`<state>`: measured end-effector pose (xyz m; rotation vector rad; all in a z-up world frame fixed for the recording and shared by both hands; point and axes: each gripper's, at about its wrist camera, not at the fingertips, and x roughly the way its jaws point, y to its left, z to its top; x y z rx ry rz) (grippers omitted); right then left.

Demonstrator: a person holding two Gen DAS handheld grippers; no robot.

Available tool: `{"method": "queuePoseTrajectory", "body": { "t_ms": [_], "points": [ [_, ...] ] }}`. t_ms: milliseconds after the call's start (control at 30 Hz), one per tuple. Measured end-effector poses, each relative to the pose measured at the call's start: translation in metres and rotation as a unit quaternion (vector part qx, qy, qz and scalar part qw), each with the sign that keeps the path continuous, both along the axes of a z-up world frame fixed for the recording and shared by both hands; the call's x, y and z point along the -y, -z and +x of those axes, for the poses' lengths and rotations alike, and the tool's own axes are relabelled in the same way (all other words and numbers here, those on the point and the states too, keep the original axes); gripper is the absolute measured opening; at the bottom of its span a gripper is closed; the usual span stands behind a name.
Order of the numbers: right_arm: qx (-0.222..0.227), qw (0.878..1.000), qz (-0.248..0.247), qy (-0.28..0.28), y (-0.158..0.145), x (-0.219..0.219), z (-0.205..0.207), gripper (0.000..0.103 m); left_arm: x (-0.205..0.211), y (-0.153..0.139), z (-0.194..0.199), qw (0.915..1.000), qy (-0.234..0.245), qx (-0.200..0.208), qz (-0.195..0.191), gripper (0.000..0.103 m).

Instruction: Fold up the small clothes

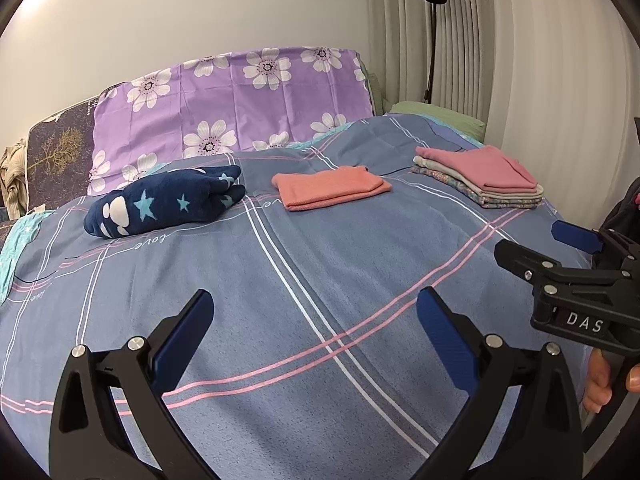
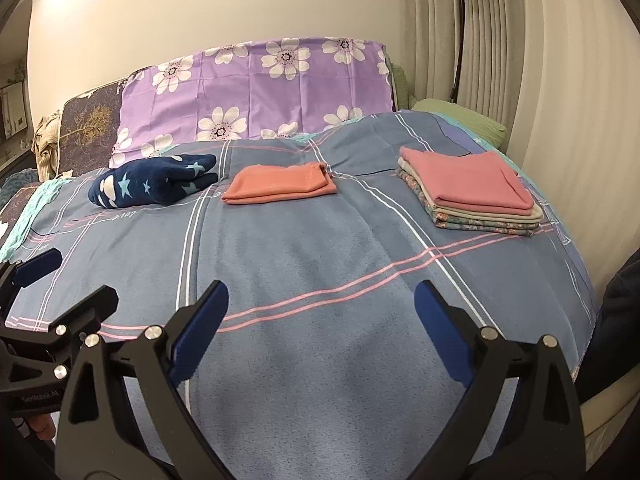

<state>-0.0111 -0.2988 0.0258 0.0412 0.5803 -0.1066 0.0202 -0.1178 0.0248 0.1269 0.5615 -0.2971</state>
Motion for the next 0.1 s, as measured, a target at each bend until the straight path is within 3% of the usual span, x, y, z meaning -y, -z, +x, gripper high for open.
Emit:
{"method": "queuePoseTrajectory", "body": {
  "t_ms": [100],
  "points": [
    [-0.001, 1.000, -0.002, -0.002, 0.0008, -0.0018, 0.0002, 0.096, 0.0008, 0.0018, -0.0003, 1.0000, 0.002, -0.001, 0.002, 0.102]
  ]
}}
